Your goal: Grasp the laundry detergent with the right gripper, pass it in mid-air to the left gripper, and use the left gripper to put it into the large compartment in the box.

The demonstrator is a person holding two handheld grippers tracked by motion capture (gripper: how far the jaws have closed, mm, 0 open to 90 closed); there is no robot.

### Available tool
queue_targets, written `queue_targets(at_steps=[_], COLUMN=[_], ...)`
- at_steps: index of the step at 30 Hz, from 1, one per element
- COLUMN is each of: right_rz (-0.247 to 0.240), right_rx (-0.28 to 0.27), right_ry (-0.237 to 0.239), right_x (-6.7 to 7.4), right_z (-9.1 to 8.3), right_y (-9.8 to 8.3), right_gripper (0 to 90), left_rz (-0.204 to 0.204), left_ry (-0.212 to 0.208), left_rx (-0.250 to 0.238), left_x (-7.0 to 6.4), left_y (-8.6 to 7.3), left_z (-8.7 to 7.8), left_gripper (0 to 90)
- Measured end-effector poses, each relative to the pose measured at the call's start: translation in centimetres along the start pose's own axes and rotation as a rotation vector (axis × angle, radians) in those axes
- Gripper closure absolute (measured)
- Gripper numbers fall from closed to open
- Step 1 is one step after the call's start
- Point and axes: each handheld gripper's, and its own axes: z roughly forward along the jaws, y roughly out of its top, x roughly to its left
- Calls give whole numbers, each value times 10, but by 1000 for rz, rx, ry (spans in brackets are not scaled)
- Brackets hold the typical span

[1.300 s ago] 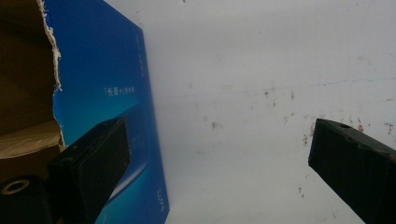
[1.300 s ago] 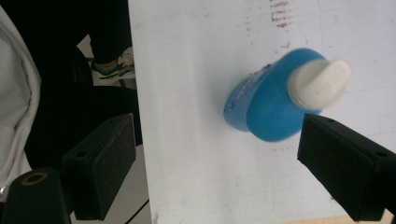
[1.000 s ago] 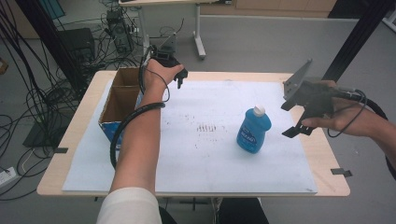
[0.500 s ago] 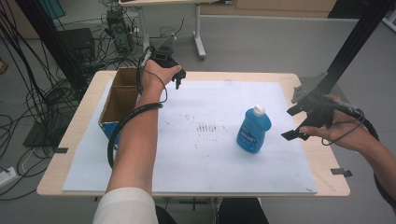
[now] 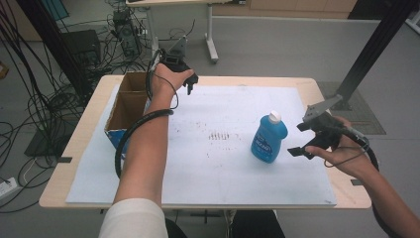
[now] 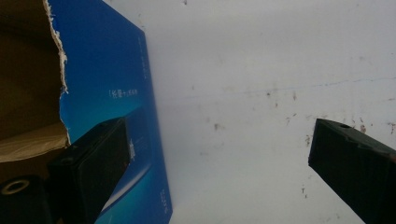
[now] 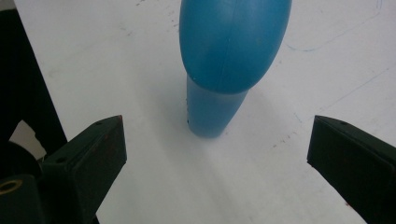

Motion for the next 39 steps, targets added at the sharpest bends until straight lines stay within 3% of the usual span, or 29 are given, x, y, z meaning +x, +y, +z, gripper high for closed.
queue_targets(at_steps=[14,39], right_rz=[84,143], right_rx=[-106,-207], right_ry=[-31,-127], right_x=[4,12], right_z=[30,62], right_y=[-19,-21], right_gripper=[33,30], left_rz=[-3,-2], left_ry=[-4,-2], left_rx=[0,-3], left_x=[1,1], left_y=[-1,-3], left_z=[3,3], left_gripper=[61,61])
